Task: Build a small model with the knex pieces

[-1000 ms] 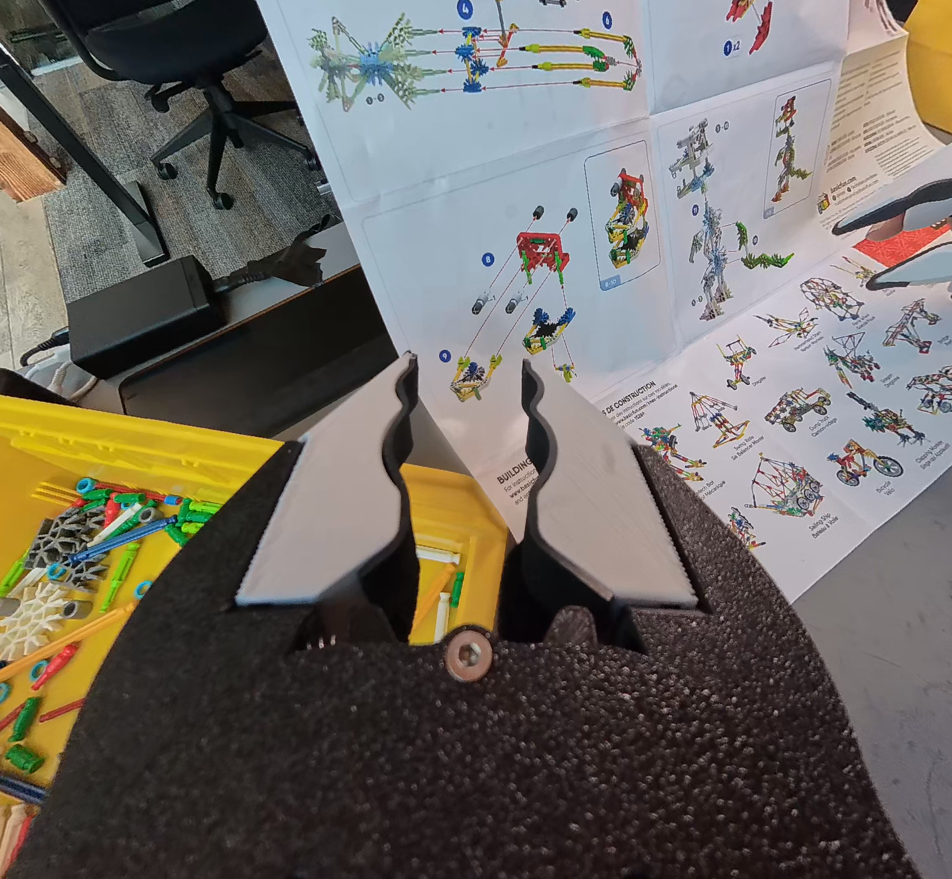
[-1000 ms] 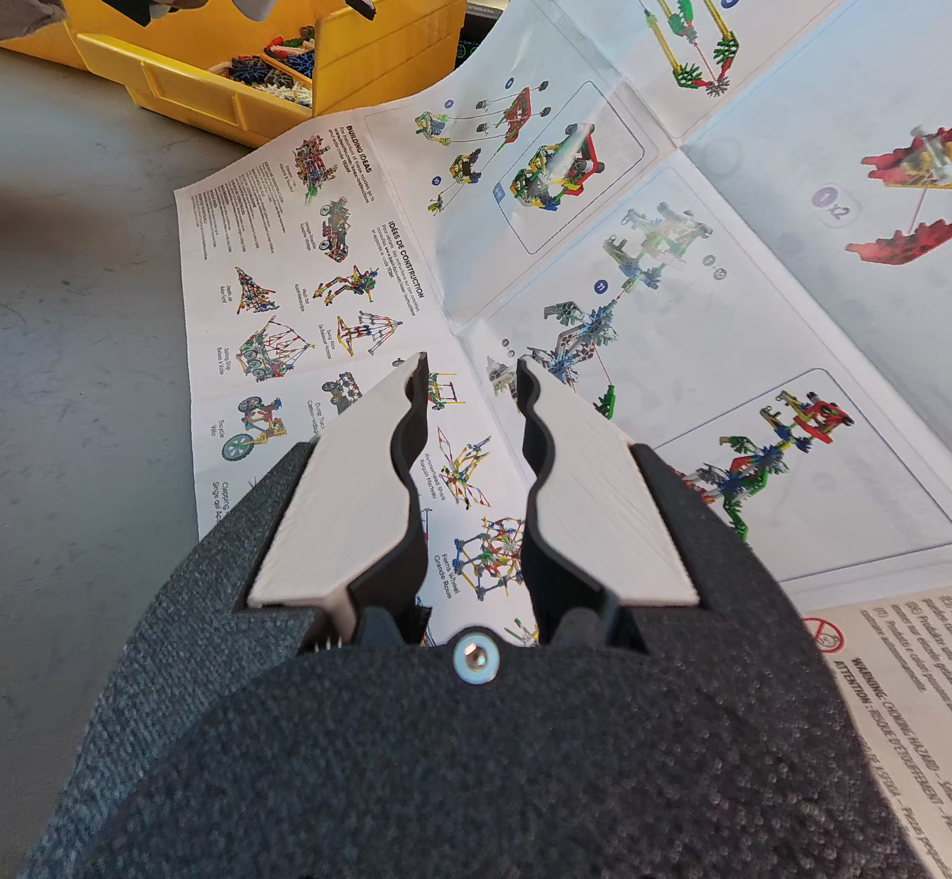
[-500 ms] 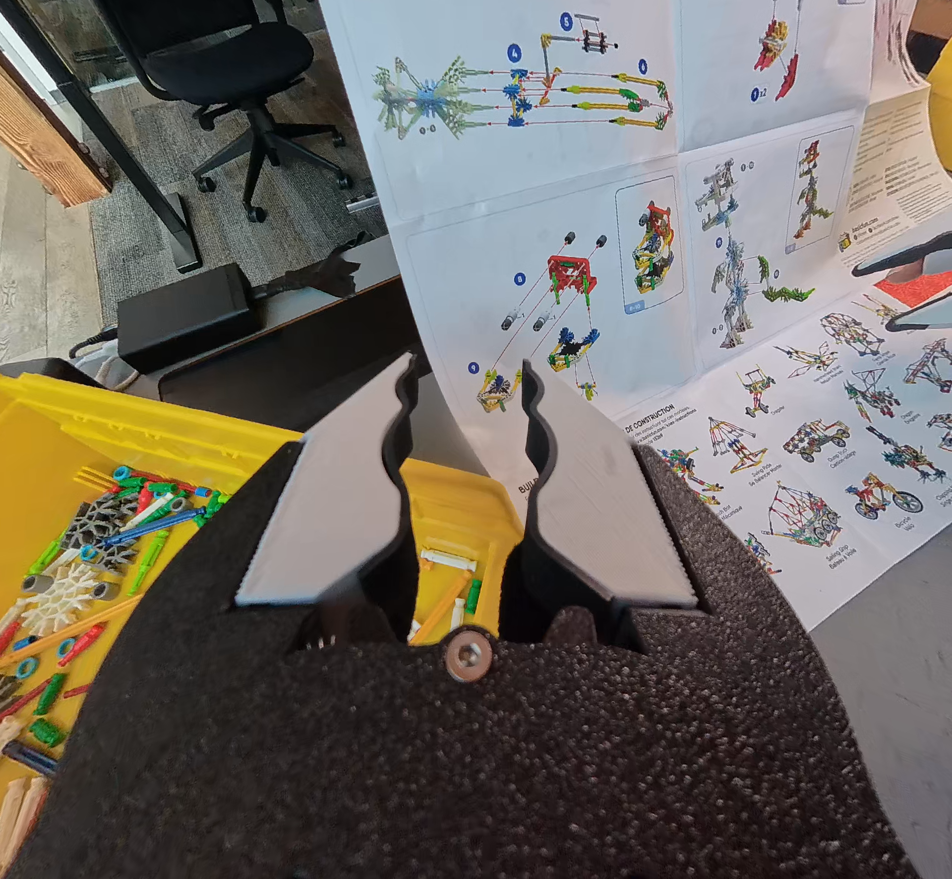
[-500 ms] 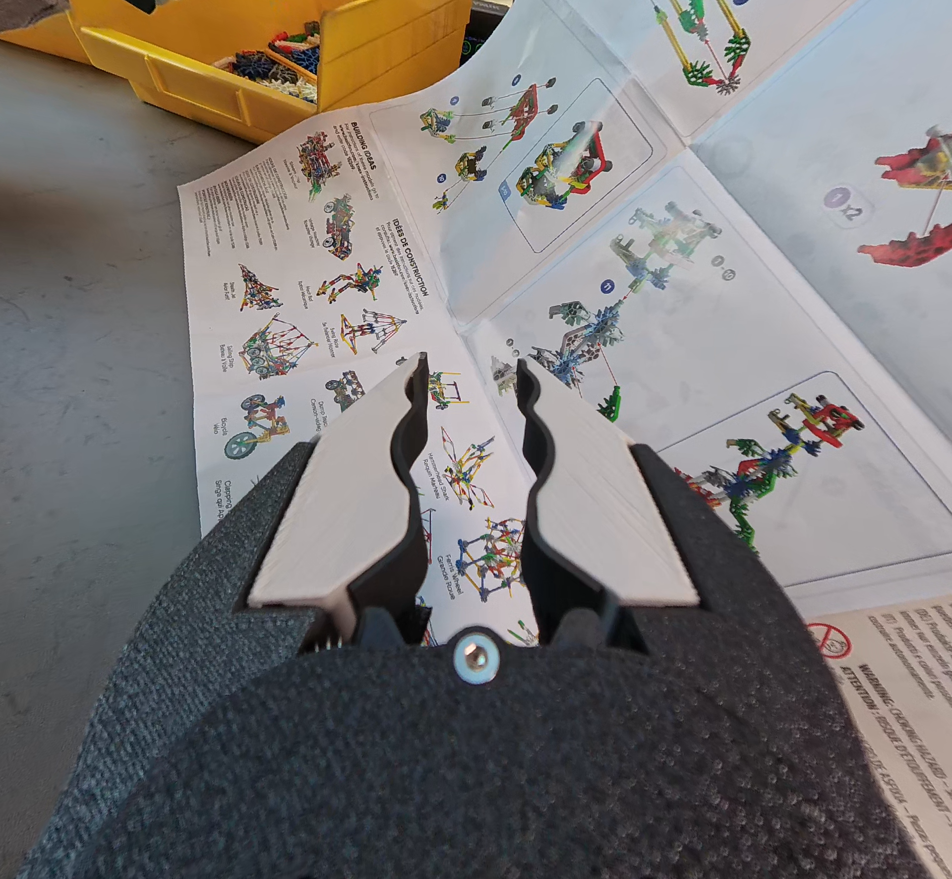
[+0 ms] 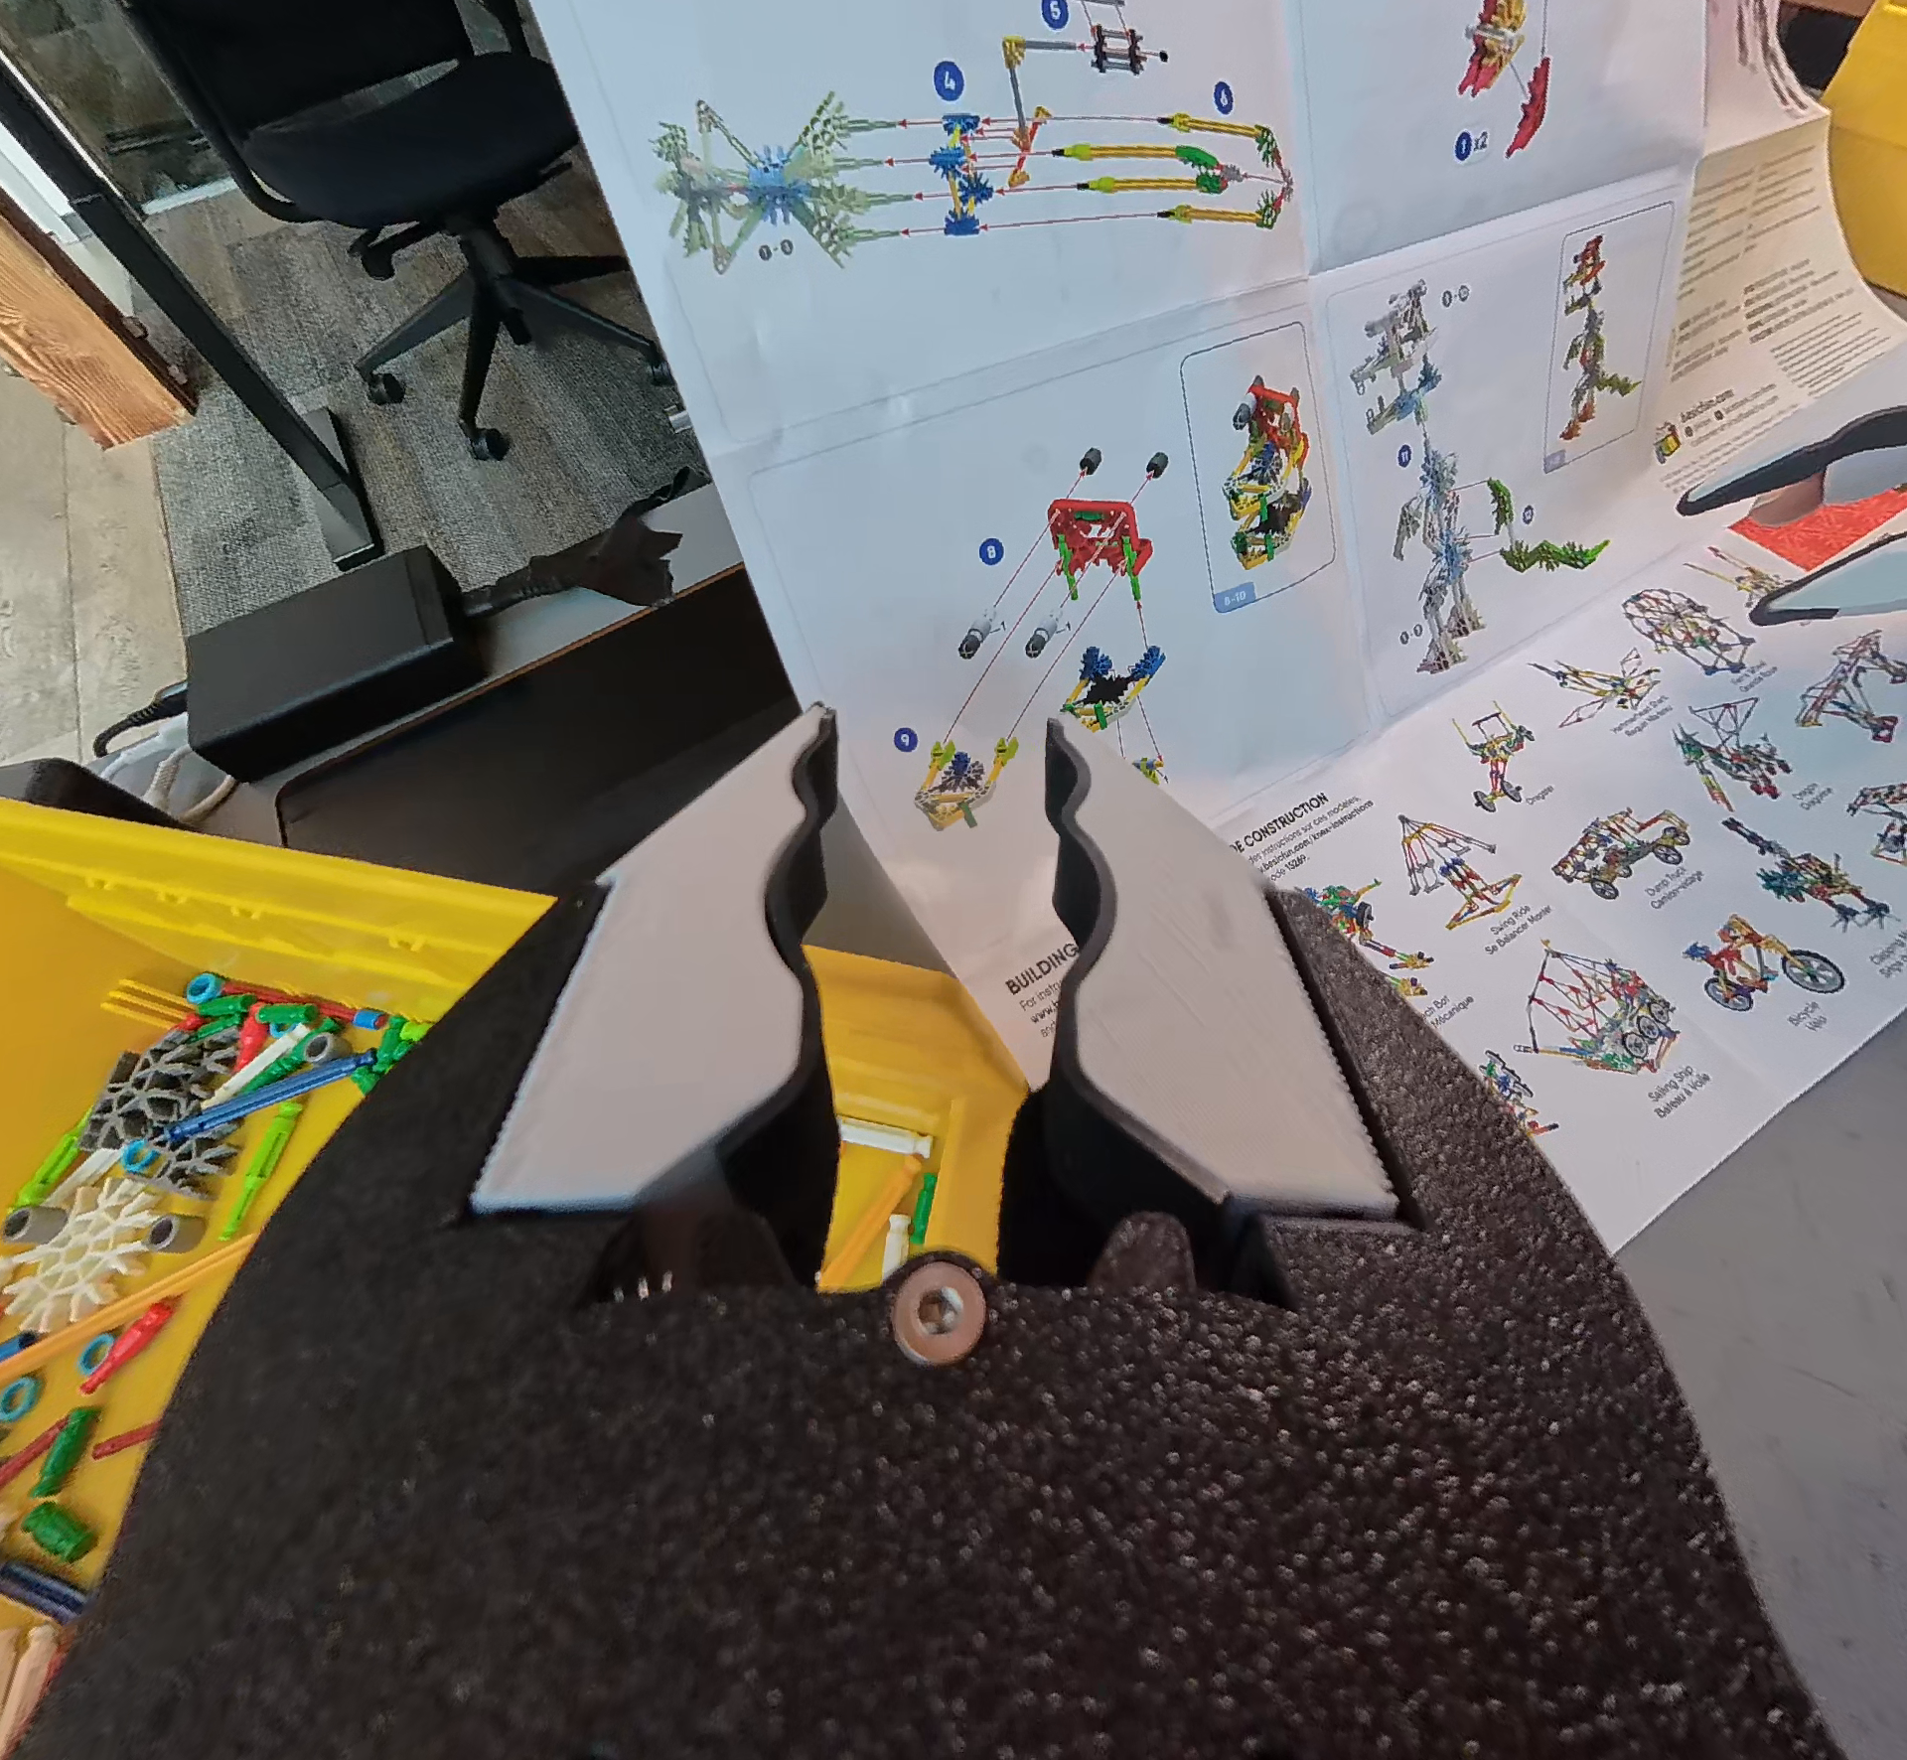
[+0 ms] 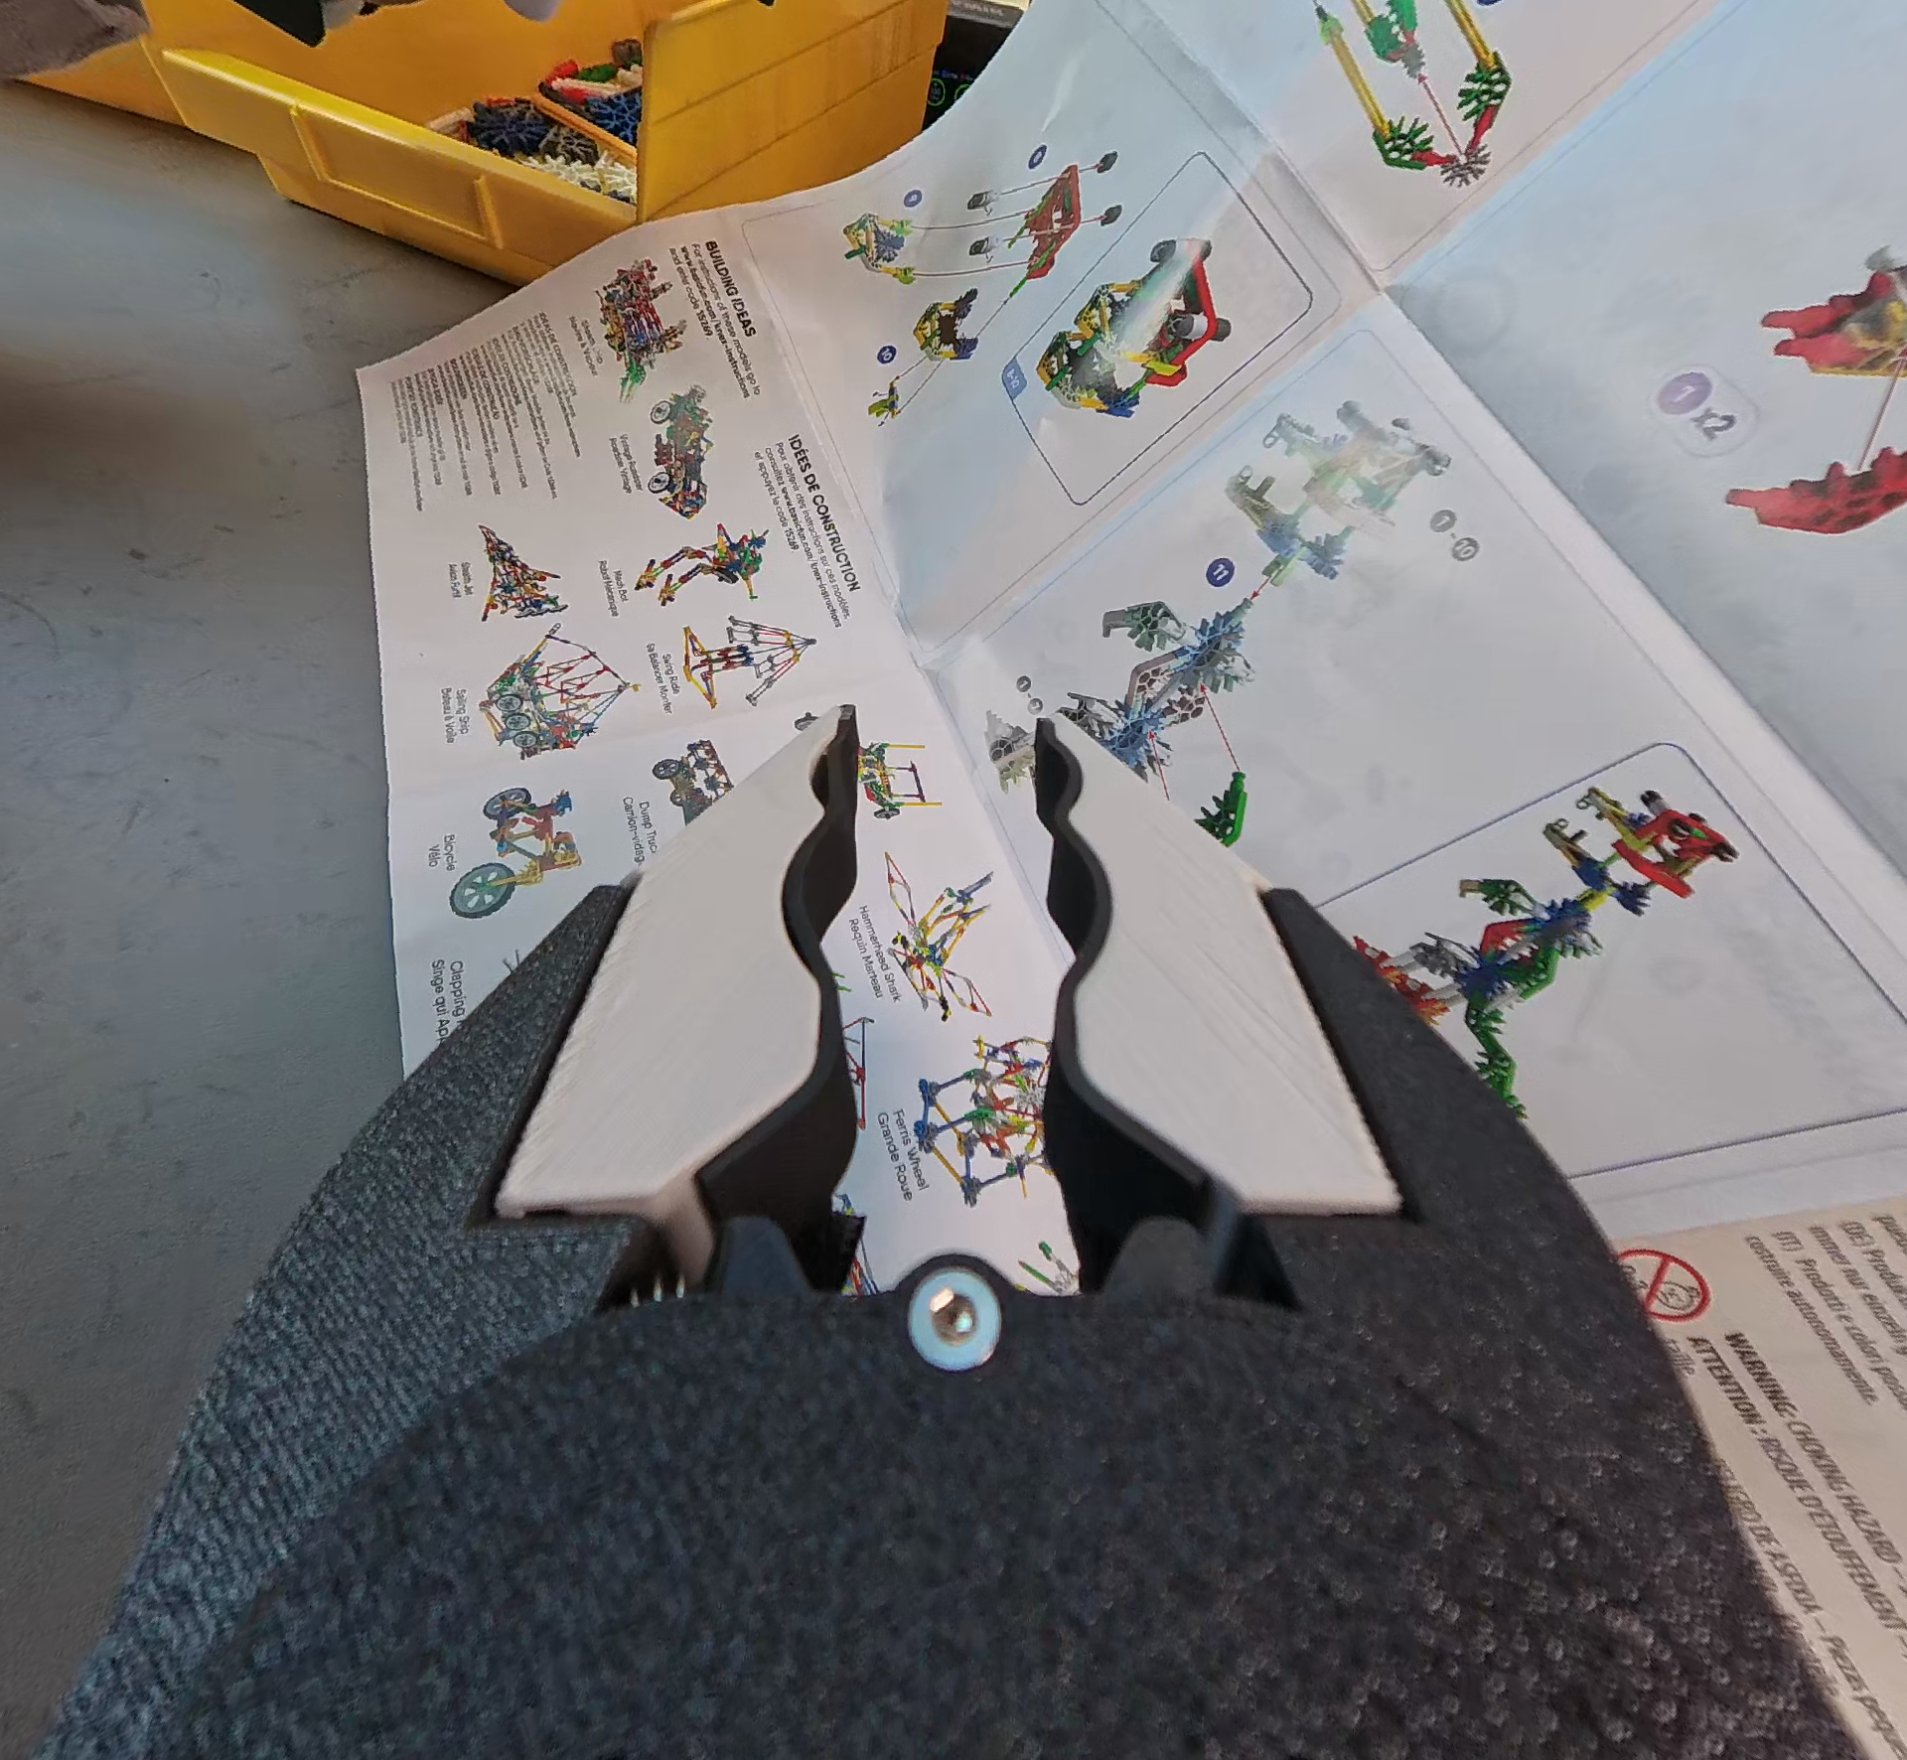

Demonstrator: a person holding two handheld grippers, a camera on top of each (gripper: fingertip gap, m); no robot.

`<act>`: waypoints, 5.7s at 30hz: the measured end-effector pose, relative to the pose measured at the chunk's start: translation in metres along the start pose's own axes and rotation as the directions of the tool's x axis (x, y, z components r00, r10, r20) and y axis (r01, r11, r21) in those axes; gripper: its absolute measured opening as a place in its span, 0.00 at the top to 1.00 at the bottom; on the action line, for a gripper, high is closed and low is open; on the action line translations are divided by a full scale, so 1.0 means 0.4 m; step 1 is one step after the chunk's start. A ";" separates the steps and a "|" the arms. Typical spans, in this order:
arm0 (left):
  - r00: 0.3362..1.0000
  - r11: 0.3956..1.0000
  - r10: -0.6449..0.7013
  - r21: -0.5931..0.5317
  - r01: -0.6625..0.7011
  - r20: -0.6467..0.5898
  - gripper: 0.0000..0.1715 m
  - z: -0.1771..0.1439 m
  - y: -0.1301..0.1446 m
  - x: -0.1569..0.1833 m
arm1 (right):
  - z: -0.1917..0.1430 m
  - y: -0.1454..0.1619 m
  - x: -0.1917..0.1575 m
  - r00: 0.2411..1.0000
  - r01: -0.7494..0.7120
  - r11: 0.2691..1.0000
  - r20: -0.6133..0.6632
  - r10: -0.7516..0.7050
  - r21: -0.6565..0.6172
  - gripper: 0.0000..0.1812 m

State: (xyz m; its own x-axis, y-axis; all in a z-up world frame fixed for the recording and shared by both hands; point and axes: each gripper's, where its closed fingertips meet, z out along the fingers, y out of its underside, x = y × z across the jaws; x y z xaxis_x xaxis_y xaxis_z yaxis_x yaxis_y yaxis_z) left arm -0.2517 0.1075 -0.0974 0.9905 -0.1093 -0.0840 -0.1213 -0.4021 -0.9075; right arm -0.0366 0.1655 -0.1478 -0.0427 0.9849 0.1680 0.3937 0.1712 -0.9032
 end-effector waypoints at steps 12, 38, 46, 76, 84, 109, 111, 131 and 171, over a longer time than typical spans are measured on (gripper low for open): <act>1.000 1.000 0.003 0.000 -0.003 -0.008 0.77 0.003 0.001 0.005 | 0.003 0.002 -0.003 1.000 0.001 1.000 0.004 -0.001 -0.004 0.82; 0.945 0.949 0.303 -0.134 -0.286 0.126 0.98 0.112 0.072 0.131 | 0.022 0.015 -0.030 0.999 0.011 0.999 0.035 -0.010 -0.030 0.82; 0.987 0.986 0.158 -0.052 -0.156 0.038 0.96 0.111 0.063 0.153 | 0.019 0.007 -0.019 1.000 0.013 0.999 -0.014 -0.013 -0.030 0.78; 1.000 0.994 0.017 0.104 -0.018 0.007 0.77 0.041 -0.014 0.110 | -0.428 0.286 0.008 0.892 -0.280 0.925 -0.426 0.151 -0.258 0.55; 0.999 0.999 0.033 -0.009 -0.033 -0.021 0.68 0.044 -0.026 0.079 | -0.426 0.293 -0.010 0.911 -0.262 0.920 -0.391 0.136 -0.291 0.55; 0.874 0.971 -0.220 -0.182 0.154 -0.433 1.00 0.129 -0.114 0.028 | -0.414 0.231 -0.026 0.926 -0.131 0.964 -0.376 0.035 -0.232 0.58; 0.866 0.978 -0.203 -0.136 0.158 -0.457 1.00 0.091 -0.143 0.048 | -0.411 0.231 -0.028 0.927 -0.126 0.964 -0.374 0.030 -0.234 0.59; 0.886 0.964 -0.078 0.193 0.184 -0.457 1.00 -0.207 -0.237 0.173 | -0.354 0.161 -0.090 0.943 -0.117 0.989 -0.324 0.082 -0.091 0.61; 0.900 0.865 0.403 0.390 -0.316 -0.164 1.00 -0.147 -0.265 0.542 | -0.226 -0.432 -0.191 0.952 -0.304 0.881 0.090 0.292 0.362 0.61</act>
State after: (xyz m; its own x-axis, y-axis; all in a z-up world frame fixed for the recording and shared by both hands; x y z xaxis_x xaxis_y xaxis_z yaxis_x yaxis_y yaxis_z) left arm -0.0279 0.0731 0.0046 0.8323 -0.4096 -0.3735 -0.3920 0.0416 -0.9190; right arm -0.0183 0.0582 0.0313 -0.0086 0.9902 -0.1391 0.0280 -0.1388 -0.9899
